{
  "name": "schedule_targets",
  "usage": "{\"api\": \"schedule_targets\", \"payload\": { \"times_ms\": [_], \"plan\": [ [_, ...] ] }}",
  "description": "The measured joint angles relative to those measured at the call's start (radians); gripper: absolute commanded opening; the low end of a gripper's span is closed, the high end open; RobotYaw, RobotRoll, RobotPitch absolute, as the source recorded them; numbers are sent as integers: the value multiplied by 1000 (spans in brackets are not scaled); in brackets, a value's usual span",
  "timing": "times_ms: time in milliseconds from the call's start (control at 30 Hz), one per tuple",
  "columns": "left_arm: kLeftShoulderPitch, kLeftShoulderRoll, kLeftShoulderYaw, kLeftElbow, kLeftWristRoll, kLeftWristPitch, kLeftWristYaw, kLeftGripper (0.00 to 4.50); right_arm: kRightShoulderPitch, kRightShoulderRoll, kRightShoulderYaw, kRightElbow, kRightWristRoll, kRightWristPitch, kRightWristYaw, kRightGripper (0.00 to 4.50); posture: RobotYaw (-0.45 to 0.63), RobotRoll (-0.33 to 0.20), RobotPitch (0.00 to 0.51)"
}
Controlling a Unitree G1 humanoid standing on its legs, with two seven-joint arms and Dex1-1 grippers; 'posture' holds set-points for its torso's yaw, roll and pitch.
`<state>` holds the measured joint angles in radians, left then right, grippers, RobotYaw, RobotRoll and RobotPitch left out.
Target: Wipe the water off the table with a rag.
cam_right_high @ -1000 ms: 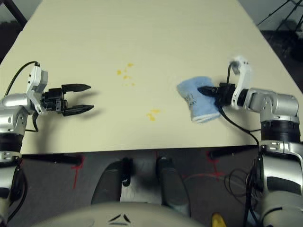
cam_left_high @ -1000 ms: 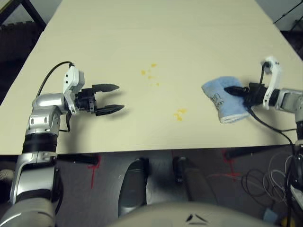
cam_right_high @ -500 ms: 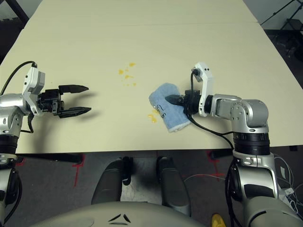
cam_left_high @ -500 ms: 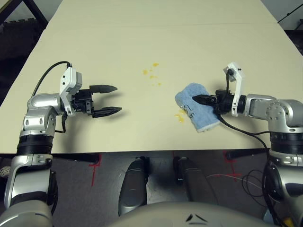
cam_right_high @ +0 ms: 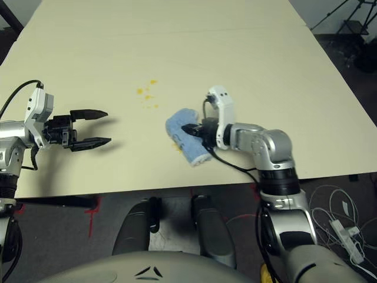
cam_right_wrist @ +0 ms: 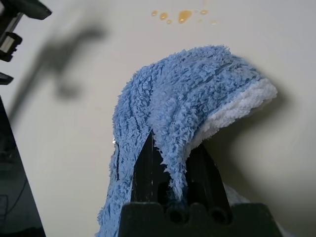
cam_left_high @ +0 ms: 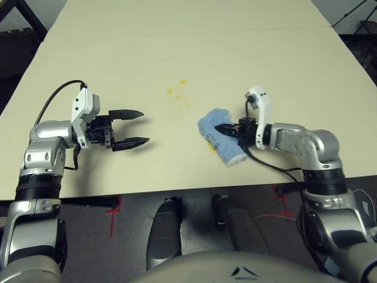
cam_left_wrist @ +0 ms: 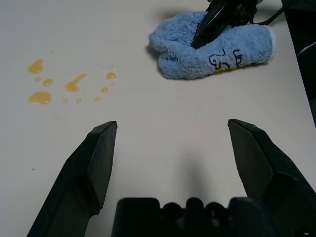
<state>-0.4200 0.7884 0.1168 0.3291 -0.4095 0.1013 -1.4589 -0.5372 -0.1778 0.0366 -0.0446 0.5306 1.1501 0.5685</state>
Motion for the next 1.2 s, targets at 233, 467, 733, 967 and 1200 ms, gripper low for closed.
{"api": "schedule_targets", "payload": {
  "times_ms": [233,467,733,967,1200],
  "plan": [
    [-1,0,0,3,0,0,2,4500,-31,97,43,27,-6,4,-35,5,191,0,230],
    [-8,-1,0,19,0,-6,2,4500,-55,139,68,53,-6,9,-49,5,191,0,230],
    [-12,-1,-2,45,1,-22,2,4500,-51,-48,68,24,36,38,30,5,180,0,230],
    [-19,-1,-2,80,3,-30,2,4500,-33,-265,24,12,55,49,93,5,165,0,229],
    [-40,-3,-9,94,6,-48,1,4500,-31,-370,-23,56,55,31,114,5,153,0,226]
  ]
}}
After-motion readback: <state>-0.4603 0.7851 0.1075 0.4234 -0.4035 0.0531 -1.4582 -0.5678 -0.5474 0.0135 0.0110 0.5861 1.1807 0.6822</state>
